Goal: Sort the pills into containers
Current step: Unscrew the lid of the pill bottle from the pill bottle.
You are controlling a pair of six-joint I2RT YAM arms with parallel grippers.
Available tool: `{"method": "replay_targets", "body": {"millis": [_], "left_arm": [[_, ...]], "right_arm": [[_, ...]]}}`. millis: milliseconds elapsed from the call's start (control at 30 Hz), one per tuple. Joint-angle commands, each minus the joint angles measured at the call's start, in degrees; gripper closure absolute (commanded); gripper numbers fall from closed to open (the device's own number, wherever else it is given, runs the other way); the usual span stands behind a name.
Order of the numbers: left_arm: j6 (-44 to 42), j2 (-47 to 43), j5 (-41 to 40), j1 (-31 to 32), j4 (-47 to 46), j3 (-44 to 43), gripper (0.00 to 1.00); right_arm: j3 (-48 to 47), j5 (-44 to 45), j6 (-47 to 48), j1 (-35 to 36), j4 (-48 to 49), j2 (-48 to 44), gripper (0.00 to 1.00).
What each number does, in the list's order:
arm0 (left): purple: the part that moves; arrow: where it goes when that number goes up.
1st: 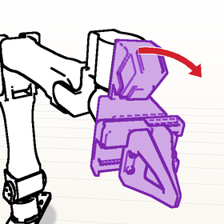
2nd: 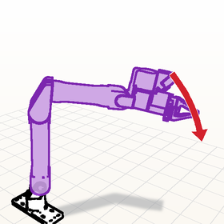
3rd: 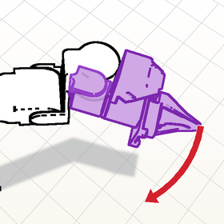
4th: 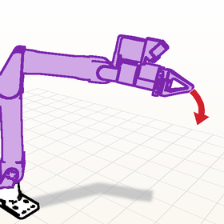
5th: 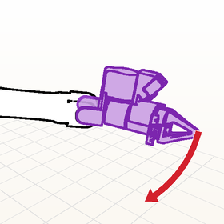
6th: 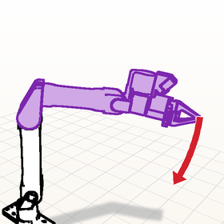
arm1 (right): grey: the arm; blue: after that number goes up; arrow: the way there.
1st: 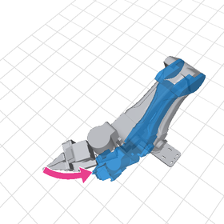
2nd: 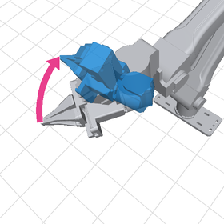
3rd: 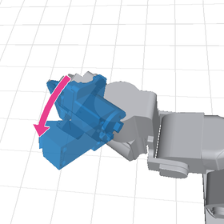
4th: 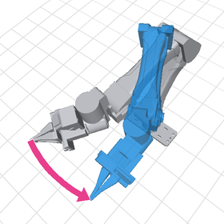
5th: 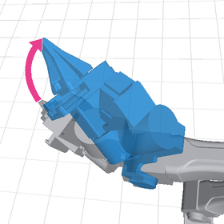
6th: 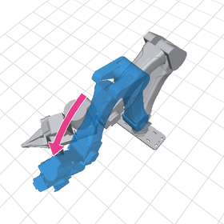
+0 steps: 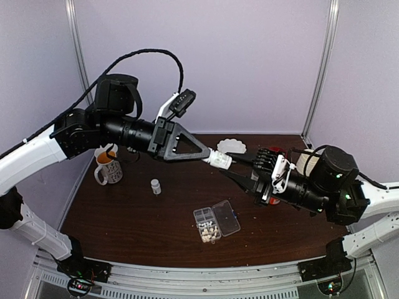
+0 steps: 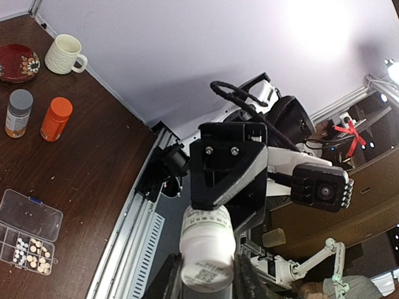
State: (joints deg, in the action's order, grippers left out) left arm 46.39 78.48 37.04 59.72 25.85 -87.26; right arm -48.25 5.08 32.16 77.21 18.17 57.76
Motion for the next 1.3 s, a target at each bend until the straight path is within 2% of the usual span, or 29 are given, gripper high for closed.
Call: {"method": "replay_targets", "body": {"millis": [0,100,167,233,267,400,500,600,733,833,933,1067,1200,1267], "left_arm": [[2.9,-1.0,3.1,0.0,-6.9,-1.6,0.79],[-6.5,-2.6,-2.5,0.0,-1.1,-3.2,0.41],[-12.7,-3.9,-6.8,-0.1,0.5,-3.0,0.29],[-18.1,-5.0,-9.2,-0.3,0.9,-2.9,0.09],[-19.9,-5.7,-12.0,-0.4,1.3,-3.0,0.03],[-30.7,-8.0,-16.3,-0.5,0.8,-1.9,0.02],[-40.5,-11.1,-19.1,-0.5,-2.6,3.1,0.02],[-51.5,-16.7,-23.4,-0.6,-13.0,12.8,0.02],[-63.2,-22.2,-22.4,-0.6,-23.0,22.5,0.02],[-71.2,-21.2,-16.9,-0.6,-19.0,21.5,0.02],[-84.1,-19.0,-5.4,-0.4,-9.0,18.5,0.06],[-88.1,-19.1,-5.2,-0.3,-9.6,20.4,0.10],[-93.8,-18.9,-2.9,-0.1,-7.4,20.5,0.26],[-96.5,-18.8,-1.4,0.0,-7.4,20.9,0.31]], "right_arm": [[1.4,4.6,1.8,0.5,0.1,0.0,0.88],[0.5,3.3,-2.4,0.5,-2.2,-0.7,0.88],[0.0,2.0,-4.5,0.5,-4.1,-1.0,0.88],[0.0,1.0,-6.2,0.4,-5.3,-1.6,0.88],[0.3,0.5,-7.1,0.4,-5.2,-1.9,0.88],[2.1,0.4,-11.9,0.4,-3.9,-3.9,0.88],[2.5,-0.3,-17.7,0.1,-3.0,-4.7,0.88],[1.2,-3.7,-23.6,-0.7,-3.6,-3.9,0.88],[-1.6,-8.1,-29.1,-1.3,-5.1,-0.8,0.90],[-3.4,-9.8,-32.0,-1.5,-5.1,1.3,0.90],[-4.0,-11.4,-35.3,-1.7,-2.8,2.7,0.88],[-4.4,-12.9,-36.4,-1.7,-1.3,4.0,0.87],[-4.6,-13.4,-37.0,-2.0,-0.4,5.2,0.87],[-5.0,-14.0,-37.4,-2.0,-0.2,5.9,0.87]]}}
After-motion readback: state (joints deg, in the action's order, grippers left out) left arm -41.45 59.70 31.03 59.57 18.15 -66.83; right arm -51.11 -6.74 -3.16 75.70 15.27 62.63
